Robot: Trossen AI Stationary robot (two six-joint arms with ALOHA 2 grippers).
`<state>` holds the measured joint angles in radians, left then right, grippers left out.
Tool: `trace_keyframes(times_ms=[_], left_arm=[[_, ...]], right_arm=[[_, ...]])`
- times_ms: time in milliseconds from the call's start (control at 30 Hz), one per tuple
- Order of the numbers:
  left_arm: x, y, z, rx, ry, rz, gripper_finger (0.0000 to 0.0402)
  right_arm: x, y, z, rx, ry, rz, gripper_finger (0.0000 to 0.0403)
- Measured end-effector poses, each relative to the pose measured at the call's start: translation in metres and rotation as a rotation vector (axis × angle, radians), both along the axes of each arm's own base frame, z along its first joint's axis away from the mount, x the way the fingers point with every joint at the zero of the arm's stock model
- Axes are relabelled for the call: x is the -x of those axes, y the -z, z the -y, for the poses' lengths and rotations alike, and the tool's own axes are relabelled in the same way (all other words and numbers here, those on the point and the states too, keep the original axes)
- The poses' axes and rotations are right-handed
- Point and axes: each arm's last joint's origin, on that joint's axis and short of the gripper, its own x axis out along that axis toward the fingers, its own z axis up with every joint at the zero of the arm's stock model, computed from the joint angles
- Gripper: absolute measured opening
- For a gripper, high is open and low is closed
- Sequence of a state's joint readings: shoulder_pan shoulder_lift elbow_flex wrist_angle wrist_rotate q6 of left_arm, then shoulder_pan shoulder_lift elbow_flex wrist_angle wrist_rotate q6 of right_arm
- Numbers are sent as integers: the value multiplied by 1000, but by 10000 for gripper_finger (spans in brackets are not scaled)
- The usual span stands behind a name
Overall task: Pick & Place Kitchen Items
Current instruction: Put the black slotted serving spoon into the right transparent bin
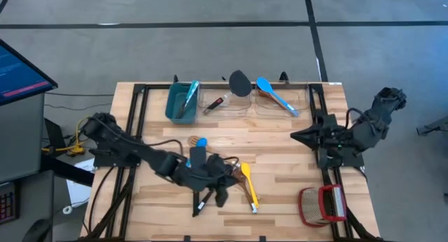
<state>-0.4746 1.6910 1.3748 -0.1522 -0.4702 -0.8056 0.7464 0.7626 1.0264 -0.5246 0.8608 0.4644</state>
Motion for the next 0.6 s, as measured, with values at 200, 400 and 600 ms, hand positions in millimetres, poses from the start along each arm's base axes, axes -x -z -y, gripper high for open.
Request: trace_keyframes(times_ms=[200, 400, 600], left_arm=[[-13, 10, -2, -8, -17, -253, 1], [-2, 29, -1, 49, -82, -542, 1], [-4, 63, 7, 137, -97, -745, 1]], right_arm=[[1, 1, 1, 17, 0, -14, 0], [2, 4, 2, 35, 0, -35, 0], [2, 7, 2, 59, 1, -60, 0]])
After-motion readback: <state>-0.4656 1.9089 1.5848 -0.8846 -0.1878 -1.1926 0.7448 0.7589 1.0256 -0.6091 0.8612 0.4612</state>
